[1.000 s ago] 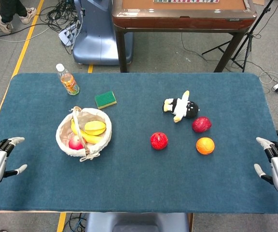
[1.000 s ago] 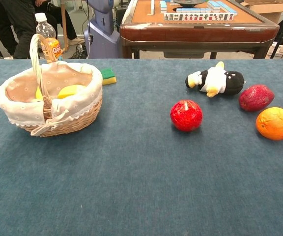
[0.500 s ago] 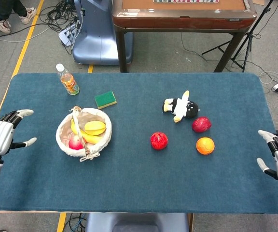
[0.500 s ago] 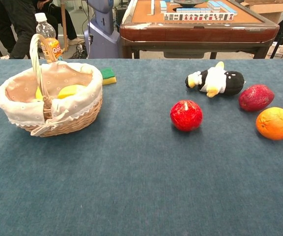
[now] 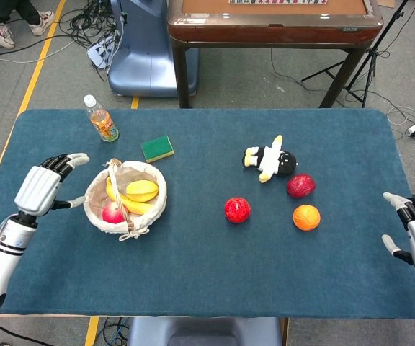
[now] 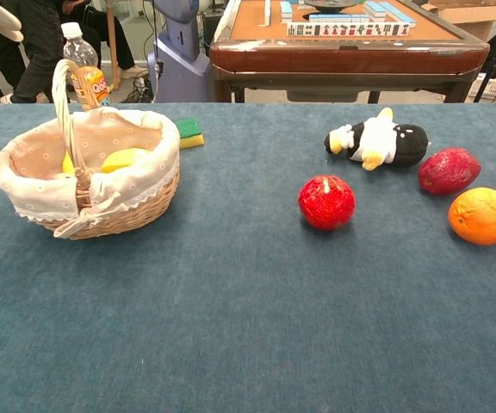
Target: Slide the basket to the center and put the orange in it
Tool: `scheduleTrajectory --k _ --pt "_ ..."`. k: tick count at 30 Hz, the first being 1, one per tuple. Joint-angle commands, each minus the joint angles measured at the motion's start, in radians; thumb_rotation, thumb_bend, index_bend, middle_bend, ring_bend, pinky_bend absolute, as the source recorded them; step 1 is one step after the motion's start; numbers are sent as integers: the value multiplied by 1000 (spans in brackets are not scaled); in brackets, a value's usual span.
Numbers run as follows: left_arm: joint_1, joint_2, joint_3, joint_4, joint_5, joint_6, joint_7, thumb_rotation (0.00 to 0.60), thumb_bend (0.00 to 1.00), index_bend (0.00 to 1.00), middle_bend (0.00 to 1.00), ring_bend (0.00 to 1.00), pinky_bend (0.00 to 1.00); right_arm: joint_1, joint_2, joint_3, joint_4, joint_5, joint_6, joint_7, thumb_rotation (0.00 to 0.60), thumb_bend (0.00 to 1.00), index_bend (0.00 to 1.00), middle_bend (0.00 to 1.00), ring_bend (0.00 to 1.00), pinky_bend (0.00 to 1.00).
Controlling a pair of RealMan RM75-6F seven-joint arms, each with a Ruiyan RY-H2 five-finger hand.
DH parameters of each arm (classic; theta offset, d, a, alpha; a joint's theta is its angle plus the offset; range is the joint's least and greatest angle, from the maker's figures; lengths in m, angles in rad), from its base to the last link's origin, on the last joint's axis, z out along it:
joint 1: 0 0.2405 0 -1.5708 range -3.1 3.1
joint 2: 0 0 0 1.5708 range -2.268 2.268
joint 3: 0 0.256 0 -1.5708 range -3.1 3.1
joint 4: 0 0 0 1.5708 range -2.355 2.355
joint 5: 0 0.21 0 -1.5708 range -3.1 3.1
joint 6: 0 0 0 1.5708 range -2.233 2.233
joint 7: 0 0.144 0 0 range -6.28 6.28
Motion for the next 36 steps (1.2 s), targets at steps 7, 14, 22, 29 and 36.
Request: scheduleTrajectory --k 7,14,22,29,36 --pt "-58 -25 19 14 28 -9 -31 600 111 260 230 230 296 12 -16 -3 1 7 -18 -10 600 242 190 242 191 261" --pt "-107 -61 20 30 41 -10 -22 600 111 309 230 233 328 16 -21 -2 15 8 -20 8 600 239 189 242 191 261" --pt "-174 -110 22 121 78 10 8 600 111 409 347 414 489 11 -25 -6 38 10 -16 40 600 233 190 242 191 261" --pt "-204 -168 29 228 85 45 -19 600 111 521 483 517 572 7 -29 -8 53 16 -15 59 600 228 190 242 191 261" --pt "-229 -235 33 336 81 82 -51 600 112 606 569 605 670 11 -39 -8 68 24 -25 73 600 218 190 247 191 262"
